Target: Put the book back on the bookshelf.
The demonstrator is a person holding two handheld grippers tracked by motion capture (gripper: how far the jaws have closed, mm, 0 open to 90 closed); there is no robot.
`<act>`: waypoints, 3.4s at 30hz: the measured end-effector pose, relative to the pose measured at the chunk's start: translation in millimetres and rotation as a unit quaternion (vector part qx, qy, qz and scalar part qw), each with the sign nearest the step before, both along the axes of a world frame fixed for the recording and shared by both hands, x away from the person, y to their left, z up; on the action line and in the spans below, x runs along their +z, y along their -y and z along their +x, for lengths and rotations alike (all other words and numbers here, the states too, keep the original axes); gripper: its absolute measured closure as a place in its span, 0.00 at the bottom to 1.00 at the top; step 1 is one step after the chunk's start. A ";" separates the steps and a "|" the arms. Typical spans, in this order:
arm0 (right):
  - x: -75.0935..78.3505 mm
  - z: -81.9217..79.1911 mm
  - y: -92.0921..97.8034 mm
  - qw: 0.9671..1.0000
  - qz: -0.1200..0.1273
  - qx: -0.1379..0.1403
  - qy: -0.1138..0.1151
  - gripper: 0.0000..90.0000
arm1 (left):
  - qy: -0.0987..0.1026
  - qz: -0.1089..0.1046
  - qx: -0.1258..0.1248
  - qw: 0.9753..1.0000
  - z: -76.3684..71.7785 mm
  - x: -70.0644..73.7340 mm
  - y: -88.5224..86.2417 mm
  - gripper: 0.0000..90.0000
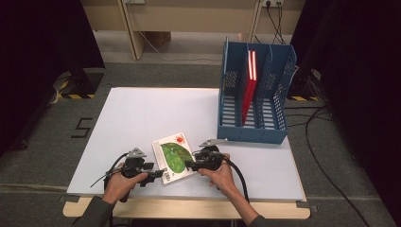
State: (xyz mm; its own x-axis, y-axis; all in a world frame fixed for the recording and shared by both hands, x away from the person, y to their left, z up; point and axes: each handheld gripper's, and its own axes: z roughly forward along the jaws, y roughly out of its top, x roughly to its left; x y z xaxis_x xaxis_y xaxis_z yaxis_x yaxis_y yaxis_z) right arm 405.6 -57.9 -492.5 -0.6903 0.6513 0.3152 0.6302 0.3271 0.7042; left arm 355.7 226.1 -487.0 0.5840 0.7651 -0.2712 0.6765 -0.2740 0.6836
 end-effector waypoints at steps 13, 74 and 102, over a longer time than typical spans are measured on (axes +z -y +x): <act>-1.8 -0.9 -2.1 1.000 0.008 0.003 -0.007 0.49 | -0.009 0.012 -0.008 1.000 0.4 -0.2 -2.3 0.45; 98.4 -11.6 -55.7 0.996 -0.020 0.050 0.073 0.66 | 0.006 0.001 0.021 1.000 0.0 0.4 -4.0 0.45; 108.5 -56.3 -99.6 0.977 -0.026 0.124 0.169 0.60 | 0.032 -0.030 0.087 0.995 4.9 8.4 -47.2 0.47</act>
State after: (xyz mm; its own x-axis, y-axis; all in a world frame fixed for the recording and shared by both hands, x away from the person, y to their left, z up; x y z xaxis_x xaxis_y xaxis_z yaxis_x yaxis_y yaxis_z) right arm 349.3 41.7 -384.0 -0.8879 0.4598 0.0116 0.2605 0.4819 0.8366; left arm 360.6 273.3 -478.6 0.4608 0.8400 -0.2864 0.6653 -0.1133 0.7380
